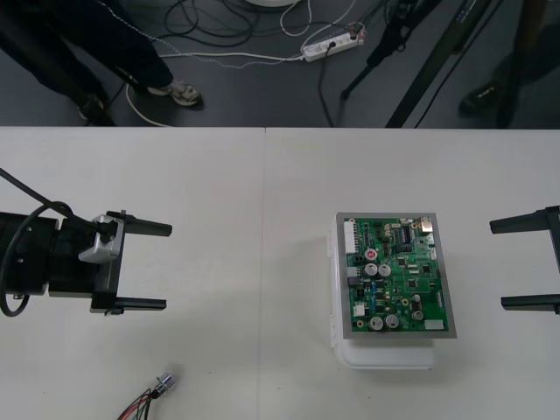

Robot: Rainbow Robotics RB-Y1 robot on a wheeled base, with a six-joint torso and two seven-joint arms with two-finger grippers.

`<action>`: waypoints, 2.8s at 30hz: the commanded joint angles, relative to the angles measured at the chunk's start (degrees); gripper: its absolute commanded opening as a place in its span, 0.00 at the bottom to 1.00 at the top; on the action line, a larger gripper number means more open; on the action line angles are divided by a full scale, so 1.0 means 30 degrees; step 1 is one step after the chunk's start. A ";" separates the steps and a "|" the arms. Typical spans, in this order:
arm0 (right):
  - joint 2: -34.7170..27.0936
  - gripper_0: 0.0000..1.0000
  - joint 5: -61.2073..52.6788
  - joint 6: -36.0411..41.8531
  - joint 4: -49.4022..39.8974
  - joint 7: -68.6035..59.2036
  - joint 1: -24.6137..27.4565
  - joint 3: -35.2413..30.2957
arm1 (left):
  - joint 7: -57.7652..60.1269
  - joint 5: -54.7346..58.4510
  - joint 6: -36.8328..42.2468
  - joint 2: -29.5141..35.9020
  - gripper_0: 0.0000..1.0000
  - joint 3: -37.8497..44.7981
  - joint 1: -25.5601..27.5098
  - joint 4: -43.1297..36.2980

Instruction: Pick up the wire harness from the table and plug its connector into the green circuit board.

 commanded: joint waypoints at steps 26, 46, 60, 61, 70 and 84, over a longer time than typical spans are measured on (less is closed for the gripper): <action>-0.0266 1.00 0.0065 -0.0132 -0.0413 -0.0432 0.0224 -0.0602 | -0.0724 -0.0068 -0.0529 0.0087 1.00 -0.0313 -0.0497 -0.0601; -0.0266 1.00 0.0065 -0.0132 -0.0413 -0.0432 0.0224 -0.0602 | -0.0724 -0.0068 -0.0529 0.0087 1.00 -0.0313 -0.0497 -0.0601; -0.0266 1.00 0.0065 -0.0132 -0.0413 -0.0432 0.0224 -0.0602 | -0.0724 -0.0068 -0.0529 0.0087 1.00 -0.0313 -0.0497 -0.0601; -0.0266 1.00 0.0065 -0.0132 -0.0413 -0.0432 0.0224 -0.0602 | -0.0724 -0.0068 -0.0529 0.0087 1.00 -0.0313 -0.0497 -0.0601; -0.0266 1.00 0.0065 -0.0132 -0.0413 -0.0432 0.0224 -0.0602 | -0.0724 -0.0215 -0.0529 -0.0411 1.00 -0.0606 0.0265 -0.0045; 0.0262 1.00 0.0681 -0.0132 -0.0062 -0.0315 0.0751 0.0540 | -0.1984 -0.0215 -0.0529 -0.0060 1.00 -0.0489 -0.0673 0.0336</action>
